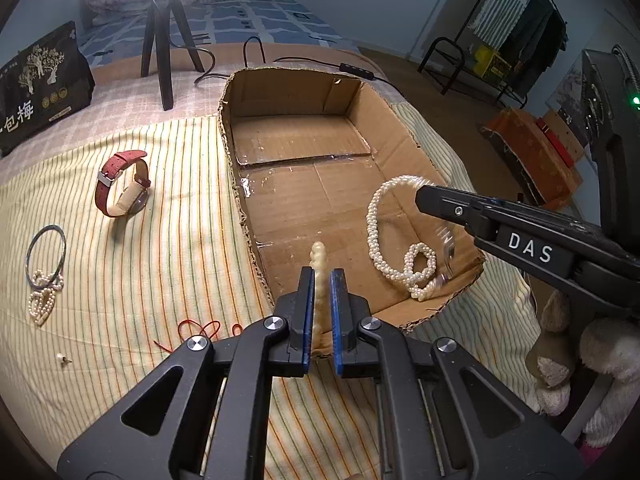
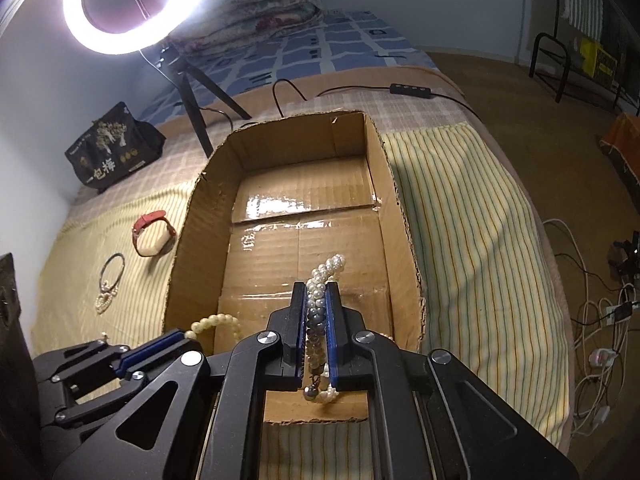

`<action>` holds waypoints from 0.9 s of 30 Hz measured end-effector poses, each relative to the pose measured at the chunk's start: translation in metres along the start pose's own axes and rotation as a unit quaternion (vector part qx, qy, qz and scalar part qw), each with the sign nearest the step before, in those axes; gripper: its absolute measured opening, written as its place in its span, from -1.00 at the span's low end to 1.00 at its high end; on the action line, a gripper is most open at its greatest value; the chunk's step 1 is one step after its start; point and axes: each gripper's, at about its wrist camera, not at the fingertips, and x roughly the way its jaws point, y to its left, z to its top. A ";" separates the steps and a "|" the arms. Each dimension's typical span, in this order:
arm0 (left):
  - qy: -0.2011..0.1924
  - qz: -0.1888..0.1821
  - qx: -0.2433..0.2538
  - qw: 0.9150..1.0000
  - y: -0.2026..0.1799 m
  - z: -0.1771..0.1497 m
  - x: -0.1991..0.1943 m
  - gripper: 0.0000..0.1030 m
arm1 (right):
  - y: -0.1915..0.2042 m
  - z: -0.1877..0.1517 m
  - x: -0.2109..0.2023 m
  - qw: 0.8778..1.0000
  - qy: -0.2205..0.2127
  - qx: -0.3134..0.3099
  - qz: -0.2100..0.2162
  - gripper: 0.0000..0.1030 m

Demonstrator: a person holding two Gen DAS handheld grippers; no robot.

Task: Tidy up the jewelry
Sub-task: 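Lift and carry the bracelet and necklace in both tools into the cardboard box, then open the right tool to drop the necklace while the left tool releases the bracelet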

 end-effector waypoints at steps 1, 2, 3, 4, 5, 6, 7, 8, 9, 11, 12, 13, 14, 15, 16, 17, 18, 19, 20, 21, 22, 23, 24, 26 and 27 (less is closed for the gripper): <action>0.001 -0.001 -0.001 1.000 0.001 0.000 -0.001 -0.90 | 0.000 0.000 -0.001 1.000 -0.001 0.001 0.000 -0.81; 0.001 -0.002 -0.002 1.000 0.002 0.000 -0.002 -0.90 | 0.000 0.001 -0.001 1.000 -0.001 0.002 0.000 -0.70; 0.001 -0.002 -0.002 1.000 0.003 0.000 -0.002 -0.90 | 0.000 0.001 -0.002 1.000 -0.003 0.005 -0.001 -0.48; 0.001 -0.001 -0.003 1.000 0.004 0.000 -0.004 -0.90 | 0.000 0.001 -0.003 1.000 -0.006 0.007 -0.001 -0.35; -0.001 0.000 -0.004 1.000 0.005 0.000 -0.005 -0.90 | 0.000 0.002 -0.005 1.000 -0.010 0.008 -0.001 -0.19; -0.003 0.000 -0.006 1.000 0.006 0.000 -0.007 -0.89 | 0.000 0.002 -0.007 1.000 -0.015 0.010 -0.001 -0.19; -0.004 -0.001 -0.007 1.000 0.008 0.000 -0.009 -0.89 | 0.000 0.003 -0.010 1.000 -0.018 0.011 0.001 -0.19; -0.006 -0.001 -0.007 1.000 0.008 0.000 -0.011 -0.89 | 0.001 0.004 -0.012 1.000 -0.020 0.012 0.004 -0.19; -0.009 0.000 -0.007 1.000 0.009 0.000 -0.014 -0.89 | 0.002 0.004 -0.013 1.000 -0.022 0.013 0.004 -0.19; -0.014 0.003 -0.004 1.000 0.011 0.000 -0.019 -0.89 | 0.003 0.004 -0.016 1.000 -0.026 0.013 0.005 -0.19; -0.016 0.004 -0.002 1.000 0.012 0.000 -0.021 -0.89 | 0.004 0.004 -0.017 1.000 -0.027 0.012 0.005 -0.19; -0.018 0.007 0.000 1.000 0.013 -0.001 -0.024 -0.89 | 0.005 0.004 -0.018 1.000 -0.028 0.011 0.005 -0.19; -0.020 0.009 0.001 1.000 0.014 -0.002 -0.028 -0.89 | 0.006 0.004 -0.018 1.000 -0.029 0.011 0.004 -0.19; -0.021 0.011 0.002 1.000 0.015 -0.002 -0.029 -0.89 | 0.006 0.004 -0.020 0.999 -0.030 0.011 0.005 -0.19; -0.023 0.013 0.003 1.000 0.017 -0.003 -0.032 -0.89 | 0.007 0.004 -0.021 0.999 -0.031 0.011 0.005 -0.19; -0.027 0.016 0.004 1.000 0.019 -0.003 -0.037 -0.89 | 0.008 0.004 -0.022 0.999 -0.033 0.011 0.006 -0.18; -0.028 0.017 0.005 0.999 0.020 -0.003 -0.038 -0.89 | 0.010 0.003 -0.024 0.999 -0.036 0.010 0.006 -0.18; -0.033 0.022 0.008 0.999 0.023 -0.003 -0.043 -0.89 | 0.012 0.003 -0.026 0.999 -0.038 0.009 0.007 -0.18; -0.037 0.026 0.010 0.999 0.025 -0.004 -0.047 -0.89 | 0.014 0.003 -0.028 0.999 -0.040 0.007 0.009 -0.18; -0.040 0.028 0.011 0.999 0.027 -0.005 -0.049 -0.89 | 0.016 0.003 -0.029 0.999 -0.042 0.006 0.011 -0.16; -0.044 0.032 0.012 0.998 0.031 -0.006 -0.054 -0.89 | 0.019 0.002 -0.031 0.999 -0.044 0.004 0.012 -0.14; -0.046 0.034 0.012 0.998 0.034 -0.006 -0.057 -0.89 | 0.023 0.002 -0.034 0.999 -0.047 0.002 0.014 -0.06; -0.047 0.036 0.011 0.998 0.037 -0.007 -0.059 -0.89 | 0.026 0.002 -0.036 0.999 -0.051 0.000 0.014 0.02; -0.052 0.044 0.008 0.998 0.046 -0.007 -0.066 -0.87 | 0.034 0.001 -0.039 0.998 -0.058 -0.008 0.014 0.08; -0.054 0.047 0.007 0.997 0.050 -0.008 -0.069 -0.83 | 0.038 0.000 -0.041 0.998 -0.060 -0.012 0.014 0.10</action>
